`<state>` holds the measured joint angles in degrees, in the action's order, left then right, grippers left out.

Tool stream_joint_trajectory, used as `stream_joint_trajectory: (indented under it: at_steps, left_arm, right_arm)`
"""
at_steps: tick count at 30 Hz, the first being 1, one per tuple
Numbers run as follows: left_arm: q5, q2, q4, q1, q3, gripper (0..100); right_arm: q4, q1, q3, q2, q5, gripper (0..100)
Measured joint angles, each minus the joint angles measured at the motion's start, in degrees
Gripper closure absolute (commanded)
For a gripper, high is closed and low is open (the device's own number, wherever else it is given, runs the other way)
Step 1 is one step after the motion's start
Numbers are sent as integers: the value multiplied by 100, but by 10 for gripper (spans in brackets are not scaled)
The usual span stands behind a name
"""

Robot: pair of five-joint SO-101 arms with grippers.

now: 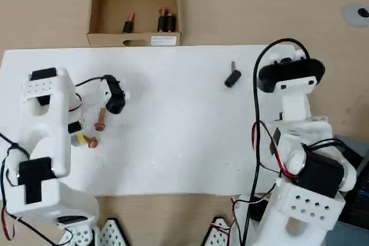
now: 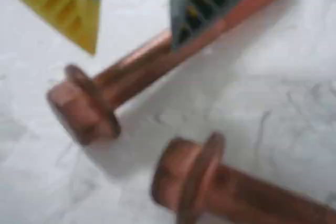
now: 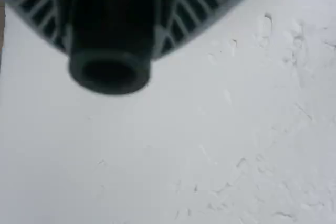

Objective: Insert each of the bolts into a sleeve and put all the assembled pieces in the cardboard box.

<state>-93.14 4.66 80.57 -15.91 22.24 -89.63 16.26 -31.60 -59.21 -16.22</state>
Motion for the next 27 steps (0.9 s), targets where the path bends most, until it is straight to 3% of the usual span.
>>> stream_joint_trajectory:
  at_steps: [7, 20, 27]
  left_arm:
    - [0, 299, 53, 62, -281, 897]
    - [0, 475, 1196, 571, -281, 948]
    - [0, 501, 1310, 589, -273, 947]
  right_arm:
    - [0, 0, 0, 0, 0, 987]
    - [0, 0, 0, 0, 0, 987]
    - [0, 0, 0, 0, -123, 987]
